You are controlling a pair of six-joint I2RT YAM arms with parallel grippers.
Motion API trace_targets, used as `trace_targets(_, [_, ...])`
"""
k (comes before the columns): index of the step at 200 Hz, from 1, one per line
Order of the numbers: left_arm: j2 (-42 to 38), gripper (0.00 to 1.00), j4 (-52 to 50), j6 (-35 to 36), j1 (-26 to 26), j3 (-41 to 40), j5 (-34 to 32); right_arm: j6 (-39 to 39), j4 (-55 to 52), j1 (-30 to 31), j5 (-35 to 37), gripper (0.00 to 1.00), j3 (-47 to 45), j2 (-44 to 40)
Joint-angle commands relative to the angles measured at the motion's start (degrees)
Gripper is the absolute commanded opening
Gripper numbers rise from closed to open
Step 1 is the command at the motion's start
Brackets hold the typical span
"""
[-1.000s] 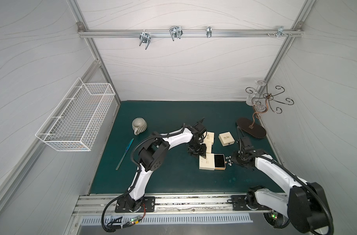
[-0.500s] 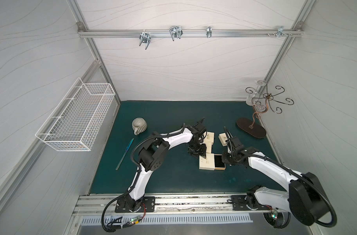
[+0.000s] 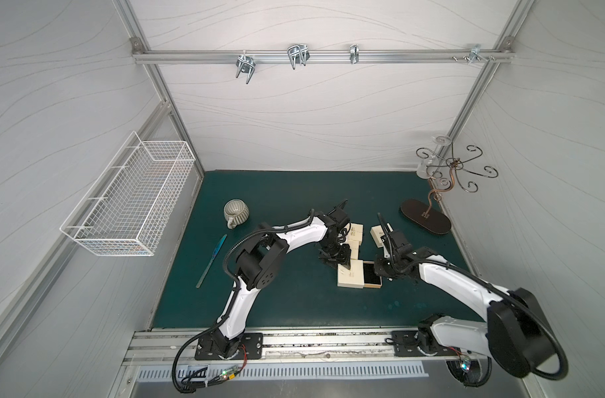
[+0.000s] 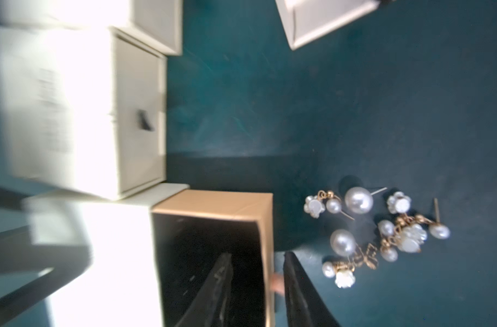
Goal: Take out the earrings from the drawer-style jewelry box
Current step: Close the drawer of the jewelry box.
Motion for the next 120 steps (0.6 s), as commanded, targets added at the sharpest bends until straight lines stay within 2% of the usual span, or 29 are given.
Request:
trace_targets(1, [2.4, 0.55, -0.5, 1.1, -1.2, 0.6, 0.4, 1.7, -1.4, 0.2, 5.5, 0.38, -0.9, -5.5])
trace_targets(19, [2.2, 0.55, -0.3, 1.4, -1.2, 0.8, 1.2, 3.1, -4.3, -1.2, 10.0, 0.41, -1.4, -7.3])
trace_targets(29, [1.9, 0.57, -0.3, 1.6, -1.2, 0.8, 2.0, 3.6, -5.6, -3.0, 10.2, 0.42, -1.7, -6.9])
trace_targets(54, [1.1, 0.63, -0.5, 2.3, -1.2, 1.1, 4.2, 3.1, -7.6, -6.9, 5.7, 0.41, -1.9, -3.3])
trace_targets(86, [-0.2, 0.65, -0.3, 2.6, -1.2, 1.1, 6.6, 0.8, -5.3, -6.9, -1.3, 0.41, -3.1, -1.0])
trace_targets(120, [-0.8, 0.66, -0.1, 3.6, -1.3, 1.2, 10.0, -0.4, -3.3, -6.2, -3.8, 0.40, -3.5, -0.9])
